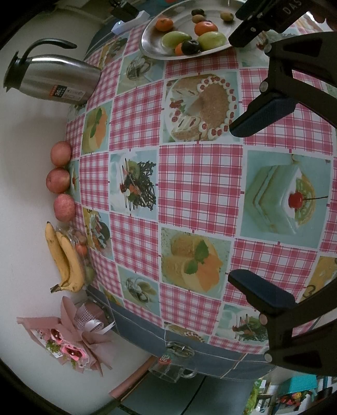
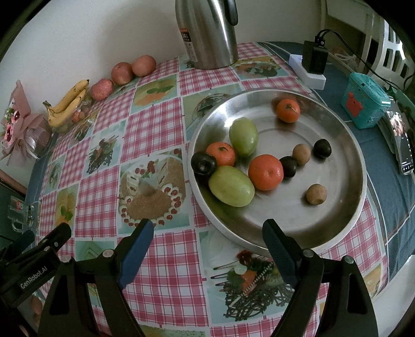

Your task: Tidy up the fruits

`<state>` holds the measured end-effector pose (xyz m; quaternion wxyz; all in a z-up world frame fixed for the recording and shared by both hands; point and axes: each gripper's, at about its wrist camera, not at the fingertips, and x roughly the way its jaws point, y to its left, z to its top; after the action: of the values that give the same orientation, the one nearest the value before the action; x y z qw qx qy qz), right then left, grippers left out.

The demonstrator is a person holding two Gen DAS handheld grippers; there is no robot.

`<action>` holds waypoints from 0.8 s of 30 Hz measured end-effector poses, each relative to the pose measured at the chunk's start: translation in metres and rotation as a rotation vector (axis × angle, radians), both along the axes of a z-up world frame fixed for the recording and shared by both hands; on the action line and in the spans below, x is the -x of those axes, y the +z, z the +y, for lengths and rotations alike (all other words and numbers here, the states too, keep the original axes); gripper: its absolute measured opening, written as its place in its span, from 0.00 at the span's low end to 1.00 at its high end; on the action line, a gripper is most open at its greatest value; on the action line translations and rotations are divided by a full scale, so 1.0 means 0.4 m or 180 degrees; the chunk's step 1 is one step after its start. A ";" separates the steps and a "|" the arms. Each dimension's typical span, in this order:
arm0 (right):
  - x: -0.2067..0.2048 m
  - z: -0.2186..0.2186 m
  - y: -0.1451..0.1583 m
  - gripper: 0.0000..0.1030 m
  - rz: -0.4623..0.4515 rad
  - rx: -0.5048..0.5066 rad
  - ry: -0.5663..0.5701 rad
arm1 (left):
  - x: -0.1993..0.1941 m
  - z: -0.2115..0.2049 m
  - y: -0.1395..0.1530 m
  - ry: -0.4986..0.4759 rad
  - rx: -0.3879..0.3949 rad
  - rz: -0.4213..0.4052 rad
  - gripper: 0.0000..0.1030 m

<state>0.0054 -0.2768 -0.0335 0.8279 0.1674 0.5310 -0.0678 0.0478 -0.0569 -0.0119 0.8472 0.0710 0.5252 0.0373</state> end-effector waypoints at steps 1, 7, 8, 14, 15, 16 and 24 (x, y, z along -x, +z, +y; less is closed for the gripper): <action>0.000 0.000 0.000 0.84 0.0000 0.0000 -0.0001 | 0.000 0.000 0.000 -0.0001 0.0000 0.0000 1.00; 0.000 0.000 0.000 0.84 0.0001 0.0001 -0.0001 | -0.001 0.001 0.000 -0.0007 0.0002 0.0000 1.00; 0.000 0.000 -0.001 0.84 0.0001 0.0001 -0.0001 | -0.001 0.001 0.000 -0.0008 0.0004 0.0000 1.00; 0.000 0.000 -0.001 0.84 0.0000 -0.0001 -0.0003 | 0.002 0.001 0.003 0.0017 0.0007 -0.0001 1.00; -0.001 0.000 0.000 0.84 0.0001 0.0000 -0.0002 | 0.002 0.001 0.004 0.0024 0.0009 -0.0001 1.00; -0.001 0.000 0.000 0.84 0.0002 0.0000 -0.0002 | 0.002 0.002 0.004 0.0021 0.0018 0.0003 1.00; 0.002 0.001 -0.003 0.84 0.0001 -0.0010 0.0004 | 0.015 -0.005 0.020 -0.0017 0.0081 -0.0118 1.00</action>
<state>0.0047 -0.2764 -0.0347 0.8276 0.1684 0.5313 -0.0665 0.0417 -0.0589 -0.0038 0.8577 0.0609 0.5097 0.0296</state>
